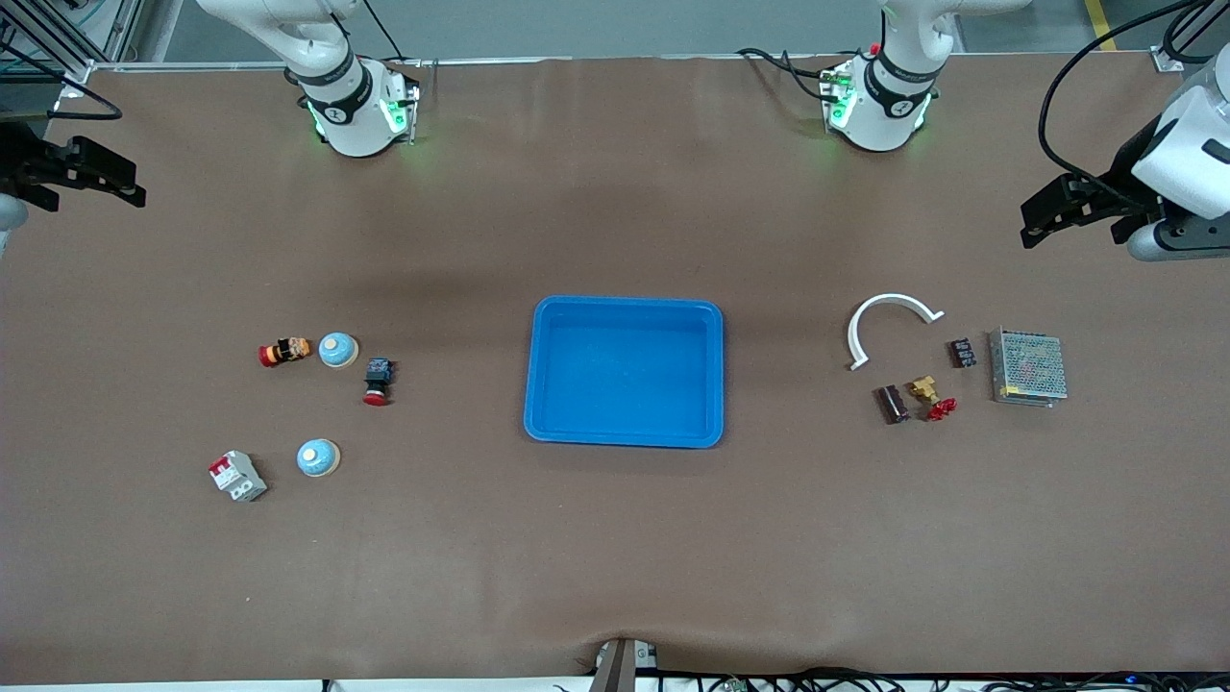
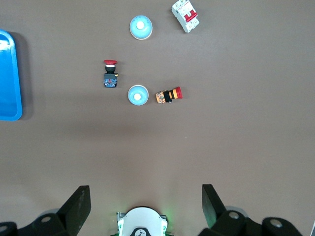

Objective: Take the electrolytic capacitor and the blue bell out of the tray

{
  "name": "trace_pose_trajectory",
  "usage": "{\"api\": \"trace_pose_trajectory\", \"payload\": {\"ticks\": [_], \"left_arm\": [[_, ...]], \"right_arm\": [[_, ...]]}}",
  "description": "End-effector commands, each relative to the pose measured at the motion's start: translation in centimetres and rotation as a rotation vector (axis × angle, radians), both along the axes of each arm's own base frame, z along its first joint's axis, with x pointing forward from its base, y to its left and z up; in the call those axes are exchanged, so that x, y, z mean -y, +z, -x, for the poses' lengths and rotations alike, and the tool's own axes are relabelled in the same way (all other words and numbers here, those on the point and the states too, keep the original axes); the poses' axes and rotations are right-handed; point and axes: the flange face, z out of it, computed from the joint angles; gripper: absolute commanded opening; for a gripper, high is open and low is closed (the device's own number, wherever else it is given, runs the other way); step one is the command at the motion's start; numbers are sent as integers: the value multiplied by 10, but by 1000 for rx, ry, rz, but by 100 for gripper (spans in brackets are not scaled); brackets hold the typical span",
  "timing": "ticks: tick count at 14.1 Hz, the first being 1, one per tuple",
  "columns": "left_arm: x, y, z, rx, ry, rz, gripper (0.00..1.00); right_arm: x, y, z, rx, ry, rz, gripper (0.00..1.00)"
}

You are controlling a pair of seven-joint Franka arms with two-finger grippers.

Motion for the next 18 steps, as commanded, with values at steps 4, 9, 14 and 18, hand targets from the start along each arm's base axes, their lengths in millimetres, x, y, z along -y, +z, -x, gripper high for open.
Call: {"api": "trace_pose_trajectory", "payload": {"ticks": [4, 9, 14, 18], "left_arm": [[1, 6, 5, 0, -12, 1, 100], [0, 6, 5, -1, -12, 0, 100], [-1, 5, 4, -1, 0, 1, 100], [-4, 5, 4, -3, 5, 1, 100]], "right_arm": [[5, -3, 6, 4, -22, 4, 100], [2, -3, 7, 3, -24, -20, 100], [1, -4, 8, 1, -24, -28, 100], [1, -4, 8, -1, -24, -28, 100]]}}
